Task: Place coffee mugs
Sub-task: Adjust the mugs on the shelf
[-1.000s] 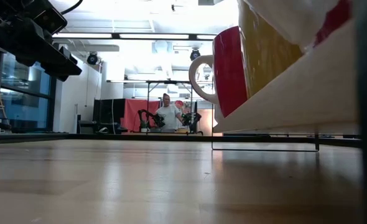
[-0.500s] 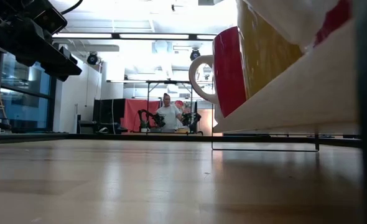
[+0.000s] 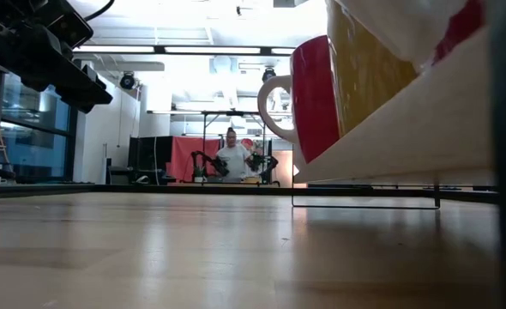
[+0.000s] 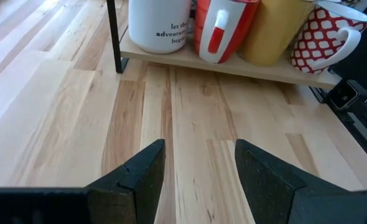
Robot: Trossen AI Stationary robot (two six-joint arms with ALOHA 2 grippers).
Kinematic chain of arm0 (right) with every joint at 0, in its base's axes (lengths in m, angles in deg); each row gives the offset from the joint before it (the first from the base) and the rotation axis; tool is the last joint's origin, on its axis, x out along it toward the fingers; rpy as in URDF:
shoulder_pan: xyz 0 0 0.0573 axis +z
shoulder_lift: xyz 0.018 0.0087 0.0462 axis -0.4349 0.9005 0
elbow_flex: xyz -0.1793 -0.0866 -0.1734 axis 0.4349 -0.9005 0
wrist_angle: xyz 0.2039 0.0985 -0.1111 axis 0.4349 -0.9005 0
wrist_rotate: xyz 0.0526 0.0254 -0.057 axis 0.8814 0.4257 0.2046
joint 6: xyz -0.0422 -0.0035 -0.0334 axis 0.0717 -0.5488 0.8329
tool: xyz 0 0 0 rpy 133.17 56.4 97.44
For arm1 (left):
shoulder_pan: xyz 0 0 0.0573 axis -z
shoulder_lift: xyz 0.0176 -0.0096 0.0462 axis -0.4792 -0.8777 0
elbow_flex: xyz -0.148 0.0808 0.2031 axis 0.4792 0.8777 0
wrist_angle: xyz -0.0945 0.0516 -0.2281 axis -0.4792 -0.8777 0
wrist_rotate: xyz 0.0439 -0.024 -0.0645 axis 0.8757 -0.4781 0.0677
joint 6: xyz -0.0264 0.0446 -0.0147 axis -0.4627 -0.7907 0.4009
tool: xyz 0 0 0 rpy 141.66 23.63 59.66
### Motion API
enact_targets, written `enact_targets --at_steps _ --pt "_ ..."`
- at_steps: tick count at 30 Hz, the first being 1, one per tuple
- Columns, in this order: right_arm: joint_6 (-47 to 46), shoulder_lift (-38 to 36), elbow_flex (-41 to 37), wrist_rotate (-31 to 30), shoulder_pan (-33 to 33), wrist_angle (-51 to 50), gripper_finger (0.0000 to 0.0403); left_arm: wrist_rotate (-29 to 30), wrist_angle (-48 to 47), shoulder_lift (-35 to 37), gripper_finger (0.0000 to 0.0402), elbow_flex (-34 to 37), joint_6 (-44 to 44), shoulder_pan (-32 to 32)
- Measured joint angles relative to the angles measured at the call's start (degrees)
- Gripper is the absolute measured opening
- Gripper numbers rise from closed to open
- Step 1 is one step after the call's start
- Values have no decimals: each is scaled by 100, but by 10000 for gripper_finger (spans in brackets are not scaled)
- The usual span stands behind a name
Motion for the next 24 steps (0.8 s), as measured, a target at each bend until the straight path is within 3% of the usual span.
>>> enact_targets --at_steps 4,8,12,18,21,24 --pt "39 -24 38 -133 -14 8 0 0 -70 -2 184 0 0 0" --pt "-12 -31 197 279 40 11 0 0 -114 0 184 0 0 0" --pt "-257 -30 288 200 163 16 0 0 -124 -2 184 0 -1 0" --pt "-201 -28 816 -774 341 53 0 0 -131 -1 184 0 -4 0" --pt "563 -28 1349 -1259 426 312 0 0 -129 -2 184 0 -4 0" --pt "1719 -31 1749 -1176 403 1061 0 0 -129 0 184 0 -4 0"
